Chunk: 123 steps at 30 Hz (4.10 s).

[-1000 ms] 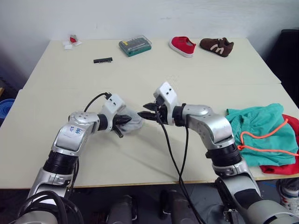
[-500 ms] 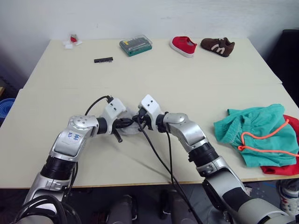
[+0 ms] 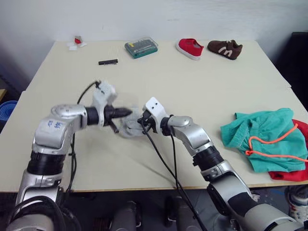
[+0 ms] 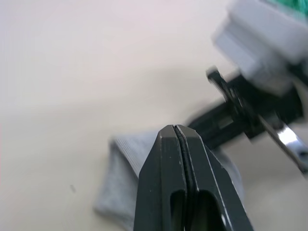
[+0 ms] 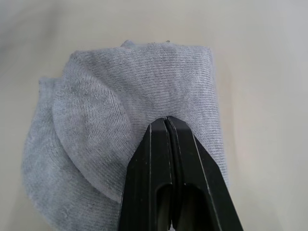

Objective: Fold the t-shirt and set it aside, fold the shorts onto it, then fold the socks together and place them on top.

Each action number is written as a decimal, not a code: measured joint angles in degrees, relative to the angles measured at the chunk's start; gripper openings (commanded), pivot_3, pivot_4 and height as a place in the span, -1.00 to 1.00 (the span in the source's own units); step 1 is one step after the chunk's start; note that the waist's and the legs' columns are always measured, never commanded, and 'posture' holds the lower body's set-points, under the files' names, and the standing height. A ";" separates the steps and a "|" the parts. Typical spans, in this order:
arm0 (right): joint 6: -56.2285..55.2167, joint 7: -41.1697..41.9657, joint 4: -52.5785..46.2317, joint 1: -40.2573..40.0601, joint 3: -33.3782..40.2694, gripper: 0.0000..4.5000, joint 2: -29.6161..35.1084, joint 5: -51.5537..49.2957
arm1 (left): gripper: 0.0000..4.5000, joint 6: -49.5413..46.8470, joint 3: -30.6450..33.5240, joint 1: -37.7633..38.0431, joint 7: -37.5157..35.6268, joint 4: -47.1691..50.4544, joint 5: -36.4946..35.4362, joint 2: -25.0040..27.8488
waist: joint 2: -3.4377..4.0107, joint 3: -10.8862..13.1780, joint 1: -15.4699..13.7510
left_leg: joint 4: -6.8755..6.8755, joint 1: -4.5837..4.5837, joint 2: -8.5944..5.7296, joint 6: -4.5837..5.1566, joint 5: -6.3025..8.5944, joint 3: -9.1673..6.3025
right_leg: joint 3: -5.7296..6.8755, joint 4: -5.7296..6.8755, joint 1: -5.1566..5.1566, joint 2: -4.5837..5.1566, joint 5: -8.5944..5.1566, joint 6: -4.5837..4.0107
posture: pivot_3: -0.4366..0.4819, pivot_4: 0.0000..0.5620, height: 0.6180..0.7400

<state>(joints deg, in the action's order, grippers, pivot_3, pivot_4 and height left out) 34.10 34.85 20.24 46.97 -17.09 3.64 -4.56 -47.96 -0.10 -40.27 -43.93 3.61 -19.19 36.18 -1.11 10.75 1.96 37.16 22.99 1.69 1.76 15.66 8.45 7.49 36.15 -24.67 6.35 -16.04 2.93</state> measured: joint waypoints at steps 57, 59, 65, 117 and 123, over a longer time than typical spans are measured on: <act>16.96 8.38 28.69 15.57 21.01 -1.00 -4.40 -14.92 | -0.83 14.55 -5.42 12.79 0.49 -2.57 6.83 2.44 | 0.02 0.01 1.24 | -0.10 -0.24 0.03 -0.41 0.12 -0.02 | -0.03 0.24 0.04 0.09 -0.07 -0.12 | -0.05 -0.47 1.00; 18.08 7.72 26.41 14.60 21.47 -1.00 -4.07 -15.34 | -0.63 13.26 -2.87 12.71 -1.06 -2.48 3.43 1.47 | 0.02 0.01 1.20 | -0.09 -0.09 0.03 -0.41 0.11 -0.03 | -0.02 0.25 -0.09 0.09 -0.07 -0.12 | -0.05 -0.47 1.00; 30.63 2.82 1.78 5.55 24.90 -1.00 2.60 -20.68 | 0.18 7.29 4.74 8.99 -11.50 -0.71 -11.48 1.41 | 0.02 0.02 0.36 | -0.06 0.47 -0.02 -0.05 -0.05 -0.07 | 0.06 0.30 -0.51 0.13 -0.06 -0.11 | -0.05 -0.47 1.00; 20.97 21.70 -29.10 -84.77 91.81 1.00 51.69 -34.66 | 1.00 2.86 0.13 1.63 -29.64 -3.08 -19.16 6.86 | 0.15 0.24 -1.98 | -0.06 0.10 0.14 0.30 0.42 -0.05 | -0.18 -0.70 0.15 -0.50 -0.05 0.18 | -0.05 -0.47 1.00; 9.42 37.26 -24.03 -92.70 98.80 1.00 56.64 -29.84 | 1.00 0.45 3.35 3.99 -36.24 -4.07 -21.08 16.08 | -0.01 0.33 -1.85 | -0.07 0.10 0.31 0.10 0.54 -0.06 | -0.20 -0.94 0.18 -0.59 -0.07 0.02 | -0.05 -0.47 1.00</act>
<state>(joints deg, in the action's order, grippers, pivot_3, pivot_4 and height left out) 43.52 72.12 -3.79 -45.72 81.71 60.28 -34.40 -47.51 3.25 -36.28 -80.17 -0.46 -40.26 52.26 -1.13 11.08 0.11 37.09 23.09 2.00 1.86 16.20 8.40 7.29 35.21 -24.49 5.77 -16.11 2.95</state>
